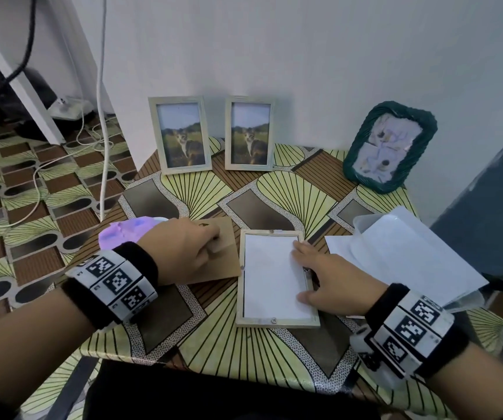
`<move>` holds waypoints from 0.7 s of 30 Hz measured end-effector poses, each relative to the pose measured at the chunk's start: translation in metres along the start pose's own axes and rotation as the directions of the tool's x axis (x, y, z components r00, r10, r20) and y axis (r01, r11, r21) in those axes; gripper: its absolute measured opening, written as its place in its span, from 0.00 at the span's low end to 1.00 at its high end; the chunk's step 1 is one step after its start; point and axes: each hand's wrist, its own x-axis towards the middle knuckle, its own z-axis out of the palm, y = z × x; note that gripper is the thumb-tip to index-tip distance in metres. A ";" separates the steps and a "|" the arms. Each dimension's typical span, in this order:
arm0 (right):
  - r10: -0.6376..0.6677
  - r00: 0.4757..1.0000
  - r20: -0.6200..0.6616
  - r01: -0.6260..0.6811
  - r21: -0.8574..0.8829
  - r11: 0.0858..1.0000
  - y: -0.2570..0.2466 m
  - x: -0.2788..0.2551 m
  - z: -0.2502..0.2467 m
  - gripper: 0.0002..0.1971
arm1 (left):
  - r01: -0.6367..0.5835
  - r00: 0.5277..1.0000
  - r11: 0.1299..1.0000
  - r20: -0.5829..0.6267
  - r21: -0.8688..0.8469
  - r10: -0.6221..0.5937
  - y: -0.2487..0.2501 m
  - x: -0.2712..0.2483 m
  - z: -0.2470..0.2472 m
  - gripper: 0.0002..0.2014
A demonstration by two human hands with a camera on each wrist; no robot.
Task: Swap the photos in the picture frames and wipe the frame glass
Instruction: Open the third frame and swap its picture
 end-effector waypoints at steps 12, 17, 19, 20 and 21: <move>0.033 0.999 0.003 -0.033 0.017 0.999 -0.002 0.003 -0.001 0.44 | -0.223 0.966 0.938 0.192 0.265 0.175 0.018 -0.012 0.019 0.25; 0.044 0.999 0.005 -0.044 0.016 0.999 -0.003 0.004 -0.002 0.44 | -0.197 0.973 0.964 0.157 0.179 0.169 0.010 -0.015 0.027 0.25; 0.050 0.999 -0.002 -0.050 0.020 0.999 -0.003 0.004 -0.002 0.44 | -0.178 0.971 0.984 0.167 0.029 0.171 -0.002 -0.016 0.025 0.28; 0.049 0.999 -0.006 -0.049 0.023 0.999 -0.003 0.004 -0.002 0.44 | -0.148 0.970 0.987 0.183 -0.062 0.157 -0.007 -0.018 0.023 0.30; 0.046 0.999 -0.008 -0.046 0.025 0.999 -0.003 0.005 -0.002 0.43 | -0.124 0.972 0.983 0.184 -0.136 0.149 -0.011 -0.020 0.021 0.31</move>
